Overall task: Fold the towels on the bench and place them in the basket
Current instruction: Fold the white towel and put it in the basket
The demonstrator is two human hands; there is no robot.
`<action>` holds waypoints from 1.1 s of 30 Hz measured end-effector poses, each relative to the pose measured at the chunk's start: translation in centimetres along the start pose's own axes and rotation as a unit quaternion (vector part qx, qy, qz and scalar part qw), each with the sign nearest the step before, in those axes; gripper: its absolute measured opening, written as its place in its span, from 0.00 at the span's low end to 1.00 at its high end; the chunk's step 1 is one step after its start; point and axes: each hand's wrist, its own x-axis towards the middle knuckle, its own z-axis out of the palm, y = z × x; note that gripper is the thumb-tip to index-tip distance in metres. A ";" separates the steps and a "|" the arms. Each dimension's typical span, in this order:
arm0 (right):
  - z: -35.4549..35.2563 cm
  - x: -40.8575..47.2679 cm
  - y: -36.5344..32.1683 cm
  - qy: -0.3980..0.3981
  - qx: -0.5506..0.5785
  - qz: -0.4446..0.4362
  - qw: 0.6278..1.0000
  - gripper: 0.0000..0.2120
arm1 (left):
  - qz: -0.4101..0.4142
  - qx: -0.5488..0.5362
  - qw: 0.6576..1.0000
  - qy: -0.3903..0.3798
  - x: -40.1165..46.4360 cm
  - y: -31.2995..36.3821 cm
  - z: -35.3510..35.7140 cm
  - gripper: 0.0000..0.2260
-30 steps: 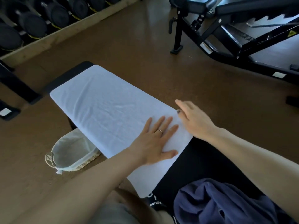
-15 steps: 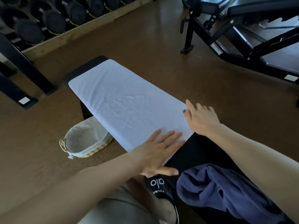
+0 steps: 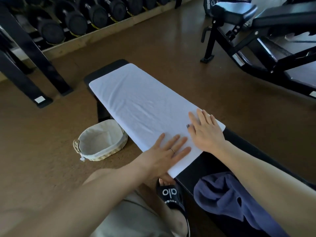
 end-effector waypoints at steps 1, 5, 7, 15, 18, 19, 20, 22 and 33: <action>-0.4 0.1 -0.4 0.003 -0.006 0.006 1.000 0.27 | 0.011 -0.030 0.999 -0.012 -0.2 -0.3 -0.4 0.52; -2.4 2.5 -3.7 0.067 0.007 -0.028 0.997 0.27 | -0.048 -0.172 0.983 0.043 -2.2 -4.4 -2.6 0.45; -3.4 5.0 -6.6 0.072 0.037 -0.055 0.995 0.27 | -0.160 -0.238 0.952 0.106 -3.7 -8.2 -2.7 0.38; -3.2 15.5 -17.7 -0.004 0.055 -0.104 0.993 0.29 | -0.555 -0.512 0.619 0.214 -8.3 -24.0 0.2 0.28; -2.7 19.2 -20.2 -0.007 0.035 -0.109 0.993 0.29 | -0.609 -0.544 0.527 0.235 -8.0 -29.1 2.3 0.29; -2.6 20.4 -20.7 -0.003 0.028 -0.109 0.994 0.29 | -0.618 -0.551 0.504 0.246 -7.7 -30.7 2.9 0.29; -2.4 21.4 -21.1 -0.001 0.023 -0.107 0.994 0.29 | -0.625 -0.555 0.486 0.255 -7.2 -32.1 3.4 0.28; -2.0 23.0 -21.6 0.004 0.017 -0.092 0.996 0.30 | -0.635 -0.554 0.469 0.262 -6.0 -34.5 4.1 0.27; -0.3 23.8 -22.0 0.033 0.021 -0.063 0.997 0.31 | -0.631 -0.531 0.478 0.303 -3.8 -39.0 8.3 0.09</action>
